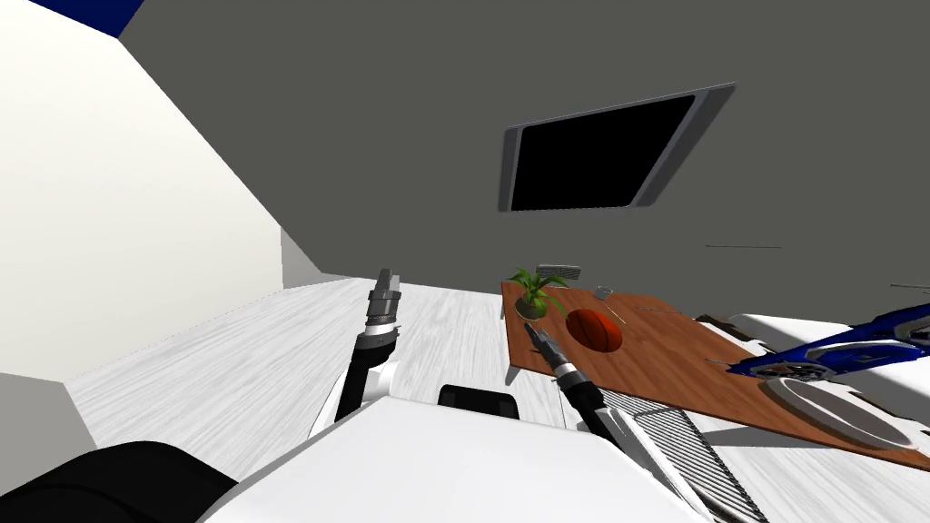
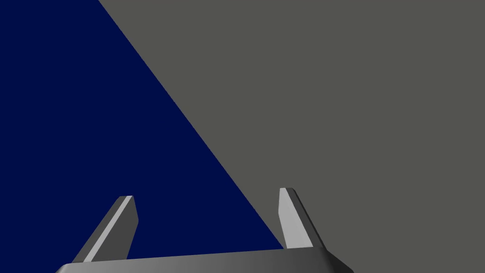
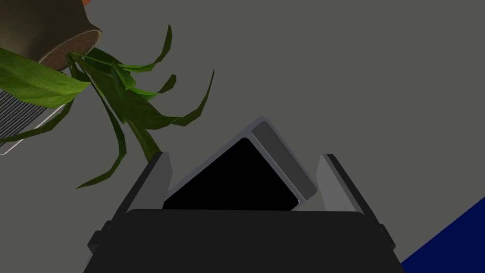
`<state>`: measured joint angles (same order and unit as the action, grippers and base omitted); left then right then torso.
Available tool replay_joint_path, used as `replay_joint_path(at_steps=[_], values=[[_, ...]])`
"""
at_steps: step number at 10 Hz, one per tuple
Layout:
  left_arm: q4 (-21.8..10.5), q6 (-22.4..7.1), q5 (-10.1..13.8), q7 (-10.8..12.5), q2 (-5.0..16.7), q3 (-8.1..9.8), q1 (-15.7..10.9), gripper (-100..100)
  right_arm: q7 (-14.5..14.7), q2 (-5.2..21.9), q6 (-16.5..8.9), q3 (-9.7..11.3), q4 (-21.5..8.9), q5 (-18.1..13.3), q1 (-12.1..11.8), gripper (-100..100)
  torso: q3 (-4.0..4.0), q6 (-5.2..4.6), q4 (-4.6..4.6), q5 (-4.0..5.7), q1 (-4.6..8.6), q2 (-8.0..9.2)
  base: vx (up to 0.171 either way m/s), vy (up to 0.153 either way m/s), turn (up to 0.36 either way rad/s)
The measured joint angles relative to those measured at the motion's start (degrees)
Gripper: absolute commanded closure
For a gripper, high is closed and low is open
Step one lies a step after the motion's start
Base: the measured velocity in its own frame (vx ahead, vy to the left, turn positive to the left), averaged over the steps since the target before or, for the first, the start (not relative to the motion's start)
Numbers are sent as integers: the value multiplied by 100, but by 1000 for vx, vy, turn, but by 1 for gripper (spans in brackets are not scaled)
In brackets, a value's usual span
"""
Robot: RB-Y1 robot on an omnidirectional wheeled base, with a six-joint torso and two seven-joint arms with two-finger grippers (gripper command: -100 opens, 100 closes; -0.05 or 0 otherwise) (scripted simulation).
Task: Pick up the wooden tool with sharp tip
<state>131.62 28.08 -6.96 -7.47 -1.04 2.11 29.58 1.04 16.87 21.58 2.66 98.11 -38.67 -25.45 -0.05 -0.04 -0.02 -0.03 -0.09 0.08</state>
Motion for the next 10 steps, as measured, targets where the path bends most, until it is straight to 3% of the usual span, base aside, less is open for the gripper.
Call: replay_joint_path(at_steps=[2,7,10], values=[[0,0,0,0,0,0,0,0,75,106,13,4,-314,-324,-42,-100,1,-1,0,0,2,-3,-1,26,47],[0,0,0,0,0,0,-1,0,203,205,-107,78,-1034,-1098,116,-100,2,4,0,1,3,-5,0,29,151],[0,0,0,0,0,0,0,0,189,386,-213,124,-1263,-1543,79,-100,2,2,0,1,6,-4,4,21,100]])
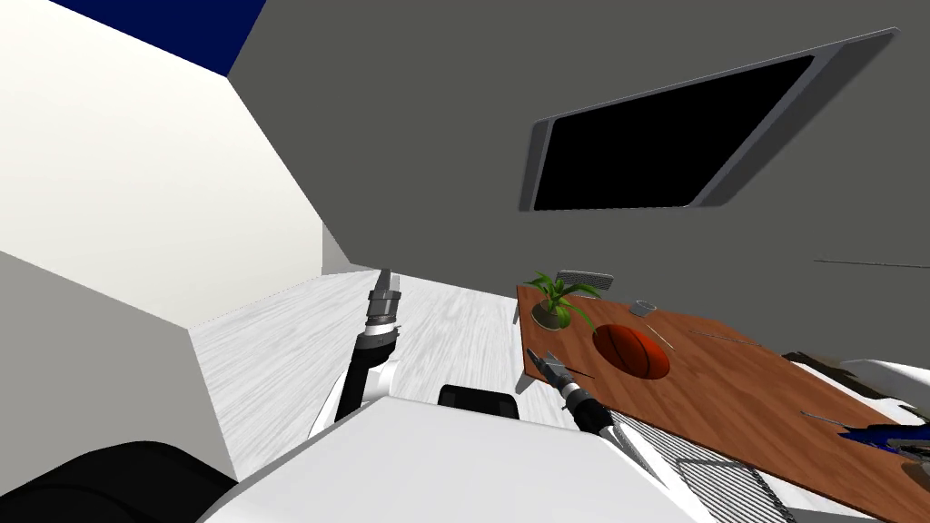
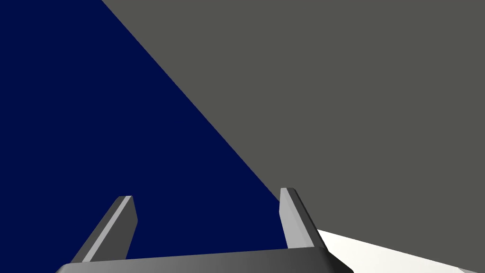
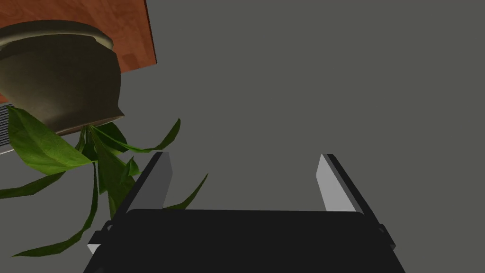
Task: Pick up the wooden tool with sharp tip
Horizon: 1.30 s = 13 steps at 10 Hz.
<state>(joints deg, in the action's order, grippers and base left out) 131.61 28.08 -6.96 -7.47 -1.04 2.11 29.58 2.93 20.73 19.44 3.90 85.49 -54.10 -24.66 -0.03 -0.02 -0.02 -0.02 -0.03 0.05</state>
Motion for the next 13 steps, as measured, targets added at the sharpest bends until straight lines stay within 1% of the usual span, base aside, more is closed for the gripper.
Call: replay_joint_path(at_steps=[1,2,3,4,5,6,7,8,9,10,11,12,13], values=[[0,0,0,0,0,1,1,0,51,8,38,-41,-251,-151,68,-100,1,-3,1,0,1,-2,6,10,12],[0,0,0,0,0,1,1,0,70,1,23,-16,-310,-272,81,-100,1,-4,0,1,4,-1,7,27,222],[0,0,0,0,0,0,0,0,107,29,-22,8,-485,-436,94,-100,1,0,0,0,0,-2,12,19,136],[0,0,0,0,0,1,1,0,105,78,-70,40,-592,-614,109,-100,2,-4,1,0,2,-3,8,7,-2],[0,0,0,0,0,1,1,0,87,93,-107,64,-631,-734,125,-100,1,-5,1,1,5,-2,14,25,247],[0,0,0,0,0,0,0,0,190,81,-64,3,-915,-881,202,-100,3,0,1,1,1,-5,17,17,124],[0,0,0,0,0,1,1,0,196,164,-64,13,-992,-1045,173,-100,3,-5,1,0,3,-4,7,5,-27],[0,0,0,0,0,1,1,0,182,176,-85,26,-1012,-1151,153,-100,1,-6,1,1,6,-1,9,19,249],[0,0,0,0,0,0,0,0,119,301,-148,81,-1097,-1323,146,-100,1,0,0,0,4,-2,15,10,128],[0,0,0,0,0,1,1,0,170,280,-147,50,-1288,-1485,191,-100,2,-5,1,1,5,-4,10,4,-27],[0,0,0,0,0,1,1,0,192,280,-158,65,-1331,-1596,192,-100,1,-6,1,1,6,-2,15,16,219],[0,0,0,0,0,0,0,0,133,375,-225,128,-1418,-1790,204,-100,2,-1,0,0,4,-4,20,8,118],[0,0,0,0,0,1,1,0,221,352,-184,54,-1675,-1936,287,-100,4,-5,1,1,6,-6,26,9,218]])
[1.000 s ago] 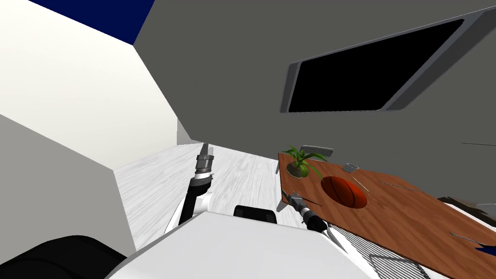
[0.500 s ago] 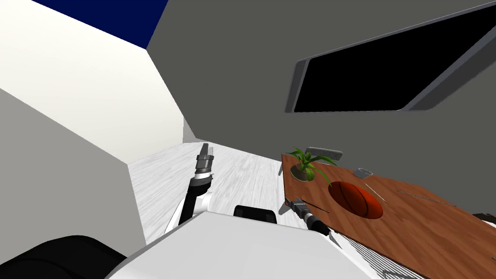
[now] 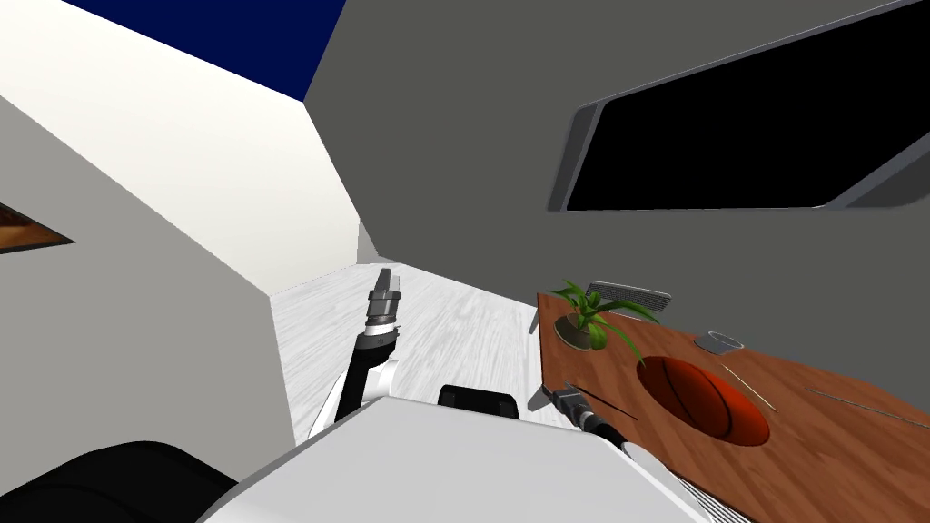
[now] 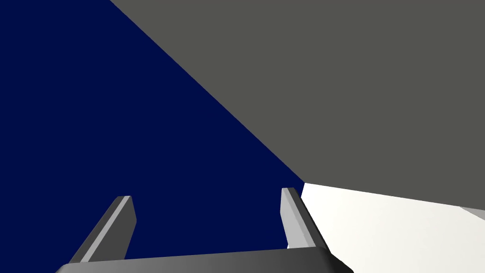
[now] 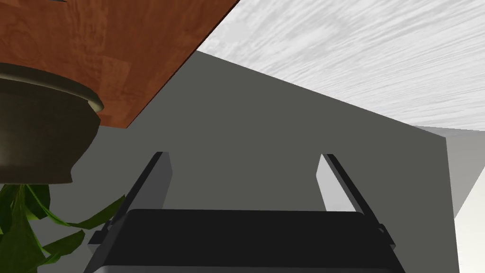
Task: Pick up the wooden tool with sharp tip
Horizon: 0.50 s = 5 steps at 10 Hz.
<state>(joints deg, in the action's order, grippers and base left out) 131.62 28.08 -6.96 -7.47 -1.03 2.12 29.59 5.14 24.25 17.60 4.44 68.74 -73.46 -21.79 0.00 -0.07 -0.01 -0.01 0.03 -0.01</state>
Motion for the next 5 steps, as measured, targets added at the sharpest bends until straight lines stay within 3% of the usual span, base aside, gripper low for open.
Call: replay_joint_path(at_steps=[2,3,4,5], values=[[0,0,0,0,0,0,0,0,-72,137,-81,86,-222,-415,-1,-100,1,0,0,0,2,-2,27,3,167],[0,0,0,0,0,0,0,0,25,180,-21,-3,-412,-558,41,-100,2,3,0,0,2,-4,25,-5,109],[0,0,0,0,0,0,0,0,-41,236,-68,70,-442,-797,-19,-100,1,-2,1,1,4,-1,10,-2,-30],[0,0,0,0,0,0,0,0,17,216,-41,13,-626,-874,49,-100,-1,-2,0,1,3,2,21,3,199]])
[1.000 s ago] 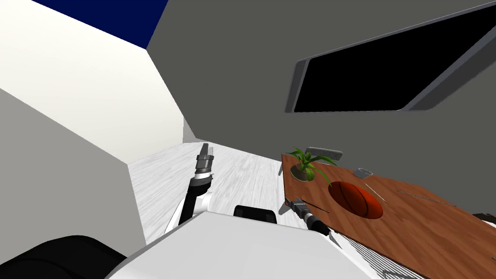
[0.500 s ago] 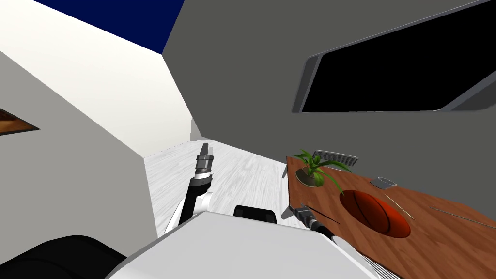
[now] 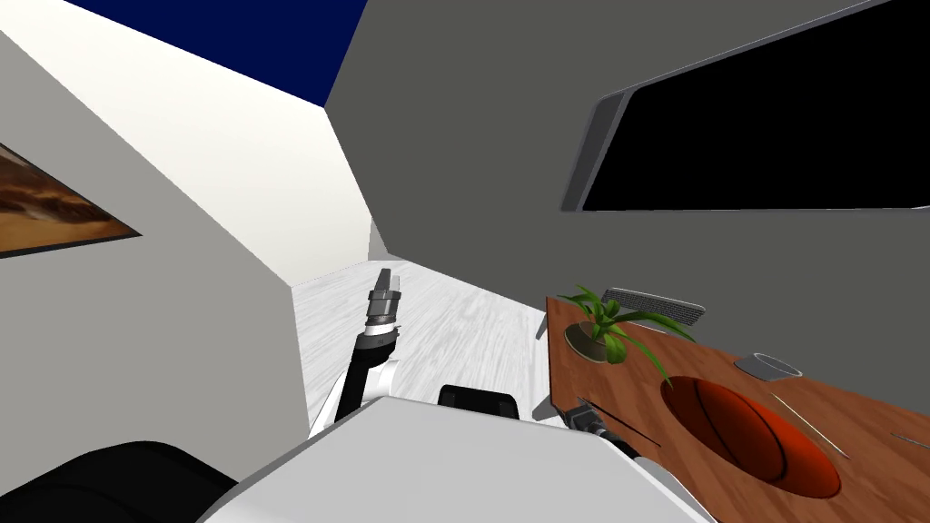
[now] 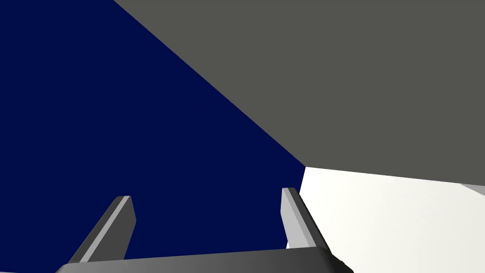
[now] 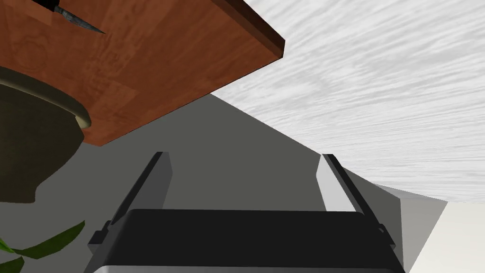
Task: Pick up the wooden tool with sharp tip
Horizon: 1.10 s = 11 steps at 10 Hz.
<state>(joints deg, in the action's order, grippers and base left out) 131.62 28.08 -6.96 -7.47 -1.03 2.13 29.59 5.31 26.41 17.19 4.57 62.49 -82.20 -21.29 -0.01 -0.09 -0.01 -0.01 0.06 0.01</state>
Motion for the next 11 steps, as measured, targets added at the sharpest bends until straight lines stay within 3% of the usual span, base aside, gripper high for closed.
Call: replay_joint_path(at_steps=[2,3,7,9,11], values=[[0,0,0,0,0,0,0,0,-128,94,-67,73,-133,-444,7,-100,2,1,0,0,1,-3,18,-7,53],[0,0,0,0,0,0,0,0,-18,72,-26,15,-282,-471,46,-100,0,-1,0,0,1,0,22,-4,160],[0,0,0,0,0,0,0,0,203,121,19,-66,-948,-1088,204,-100,4,-1,2,1,7,-7,33,-18,140],[0,0,0,0,0,0,0,0,-6,224,23,-20,-1181,-1568,240,-100,3,0,1,2,6,-5,17,-15,52],[0,0,0,0,0,0,0,0,69,241,56,-66,-1254,-1595,237,-100,-3,-1,-1,0,-2,5,8,-6,63]])
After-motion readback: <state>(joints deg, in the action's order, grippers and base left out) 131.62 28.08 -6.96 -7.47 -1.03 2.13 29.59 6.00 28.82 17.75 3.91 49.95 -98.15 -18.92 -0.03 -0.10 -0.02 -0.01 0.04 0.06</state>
